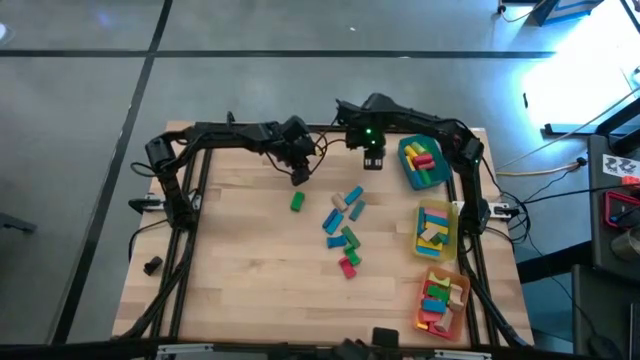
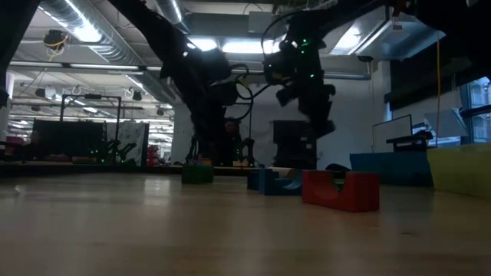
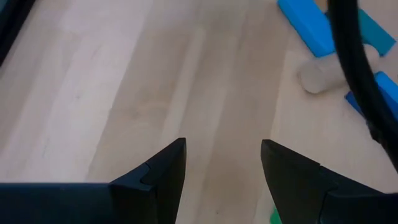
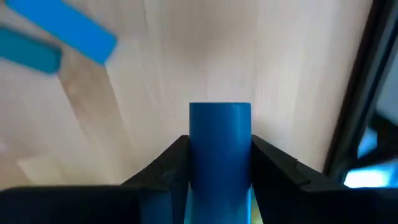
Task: Sort blocks by size
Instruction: Put the blue cylindrical block into the blue bin
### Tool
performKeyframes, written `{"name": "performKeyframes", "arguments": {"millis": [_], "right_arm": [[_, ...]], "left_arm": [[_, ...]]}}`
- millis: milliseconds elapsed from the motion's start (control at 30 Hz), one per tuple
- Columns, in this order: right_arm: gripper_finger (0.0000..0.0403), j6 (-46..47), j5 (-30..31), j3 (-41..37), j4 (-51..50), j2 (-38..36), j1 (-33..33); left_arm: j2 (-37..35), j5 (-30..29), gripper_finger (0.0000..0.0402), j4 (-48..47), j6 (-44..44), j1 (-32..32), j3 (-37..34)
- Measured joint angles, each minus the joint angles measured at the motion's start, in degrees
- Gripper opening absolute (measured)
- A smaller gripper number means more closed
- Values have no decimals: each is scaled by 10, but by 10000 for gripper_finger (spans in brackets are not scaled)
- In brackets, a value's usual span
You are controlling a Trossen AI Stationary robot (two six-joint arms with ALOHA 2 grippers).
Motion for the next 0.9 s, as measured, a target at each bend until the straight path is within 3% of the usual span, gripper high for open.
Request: {"name": "performKeyframes", "arguments": {"millis": [200,500,700,900], "right_arm": [[134,40,35,5,-86,0,-1],[134,32,51,-17,-80,-27,-12],[134,51,51,-134,-69,-114,-51],[134,53,46,-284,43,-211,-93]], "left_arm": [[0,0,194,0,25,-13,0],[0,0,194,-1,21,-8,0],[0,0,194,-33,20,-7,0],[0,-1,194,-44,0,-11,0]]}}
